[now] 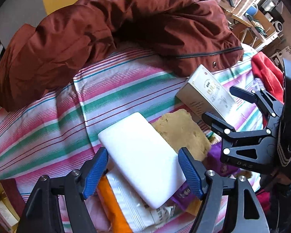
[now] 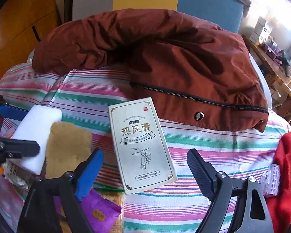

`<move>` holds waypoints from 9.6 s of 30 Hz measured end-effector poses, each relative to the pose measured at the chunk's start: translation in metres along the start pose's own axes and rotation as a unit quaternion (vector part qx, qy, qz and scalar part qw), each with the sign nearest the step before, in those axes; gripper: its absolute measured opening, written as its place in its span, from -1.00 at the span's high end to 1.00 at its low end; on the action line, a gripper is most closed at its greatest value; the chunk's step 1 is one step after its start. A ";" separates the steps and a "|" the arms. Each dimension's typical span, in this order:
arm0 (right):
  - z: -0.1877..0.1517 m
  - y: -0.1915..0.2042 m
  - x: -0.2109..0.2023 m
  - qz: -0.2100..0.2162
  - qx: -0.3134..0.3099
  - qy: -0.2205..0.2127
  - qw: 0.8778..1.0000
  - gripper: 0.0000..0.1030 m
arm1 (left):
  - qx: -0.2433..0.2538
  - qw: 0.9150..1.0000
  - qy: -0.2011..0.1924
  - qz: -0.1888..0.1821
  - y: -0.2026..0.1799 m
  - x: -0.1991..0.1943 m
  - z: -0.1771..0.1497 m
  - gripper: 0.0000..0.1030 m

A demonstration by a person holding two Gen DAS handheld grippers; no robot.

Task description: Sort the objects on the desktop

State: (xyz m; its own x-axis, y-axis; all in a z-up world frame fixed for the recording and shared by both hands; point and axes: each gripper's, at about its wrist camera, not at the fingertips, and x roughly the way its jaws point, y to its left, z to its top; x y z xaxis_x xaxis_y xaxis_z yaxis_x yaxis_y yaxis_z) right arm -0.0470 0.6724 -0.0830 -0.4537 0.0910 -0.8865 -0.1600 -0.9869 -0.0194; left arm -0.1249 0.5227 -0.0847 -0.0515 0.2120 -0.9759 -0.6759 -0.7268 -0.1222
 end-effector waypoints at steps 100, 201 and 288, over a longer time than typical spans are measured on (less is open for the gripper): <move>-0.003 0.460 -0.121 0.158 -0.183 -0.069 0.968 -0.01 | -0.259 0.928 -0.267 -0.030 0.349 -0.148 -0.359 -0.43; -0.091 0.183 -0.128 -0.018 0.083 -0.063 0.994 -0.69 | -0.076 0.963 -0.259 -0.003 0.181 -0.143 -0.362 -0.60; -0.028 0.161 -0.006 0.114 0.191 0.037 0.974 -0.21 | 0.109 0.967 -0.186 -0.134 0.061 -0.048 -0.283 0.10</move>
State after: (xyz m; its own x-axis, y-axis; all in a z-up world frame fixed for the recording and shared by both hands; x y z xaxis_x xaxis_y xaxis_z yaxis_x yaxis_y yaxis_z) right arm -0.0451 0.5096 -0.0939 -0.4543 -0.1490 -0.8783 -0.3831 -0.8574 0.3436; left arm 0.0443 0.2839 -0.0966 -0.0871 0.6229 -0.7775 -0.8381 -0.4676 -0.2808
